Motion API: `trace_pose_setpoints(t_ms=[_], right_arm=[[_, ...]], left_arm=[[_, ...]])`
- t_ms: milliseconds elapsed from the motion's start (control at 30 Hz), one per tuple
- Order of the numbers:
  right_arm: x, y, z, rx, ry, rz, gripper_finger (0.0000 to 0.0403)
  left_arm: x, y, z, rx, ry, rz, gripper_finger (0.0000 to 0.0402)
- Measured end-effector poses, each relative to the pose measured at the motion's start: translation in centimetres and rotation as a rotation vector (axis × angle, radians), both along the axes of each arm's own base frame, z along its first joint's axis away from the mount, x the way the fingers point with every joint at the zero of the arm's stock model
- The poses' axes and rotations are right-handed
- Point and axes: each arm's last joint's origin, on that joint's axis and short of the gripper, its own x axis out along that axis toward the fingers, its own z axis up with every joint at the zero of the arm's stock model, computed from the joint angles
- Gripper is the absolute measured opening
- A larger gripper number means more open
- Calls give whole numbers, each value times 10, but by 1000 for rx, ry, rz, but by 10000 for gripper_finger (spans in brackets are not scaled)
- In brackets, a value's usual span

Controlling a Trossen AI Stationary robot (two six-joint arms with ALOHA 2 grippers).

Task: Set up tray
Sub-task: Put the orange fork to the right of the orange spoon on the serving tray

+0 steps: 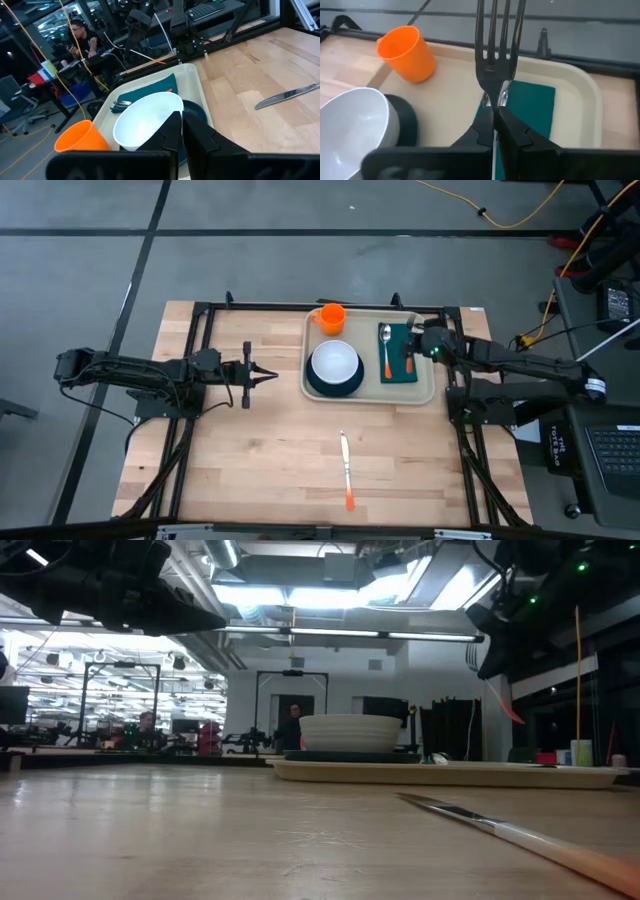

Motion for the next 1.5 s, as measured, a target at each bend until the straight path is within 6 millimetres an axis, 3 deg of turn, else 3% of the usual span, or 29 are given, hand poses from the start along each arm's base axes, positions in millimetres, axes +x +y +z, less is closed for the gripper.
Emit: trace_pose_setpoints(t_ms=[667,1033,1500], right_arm=[[31,-48,8,343,157,-32,11],[40,-77,-23,533,258,-100,11],[44,-104,-47,571,267,-125,10]], left_arm=[[0,0,0,0,0,0,10],[0,0,-2,-2,18,0,10],[0,0,-2,-10,18,1,8]])
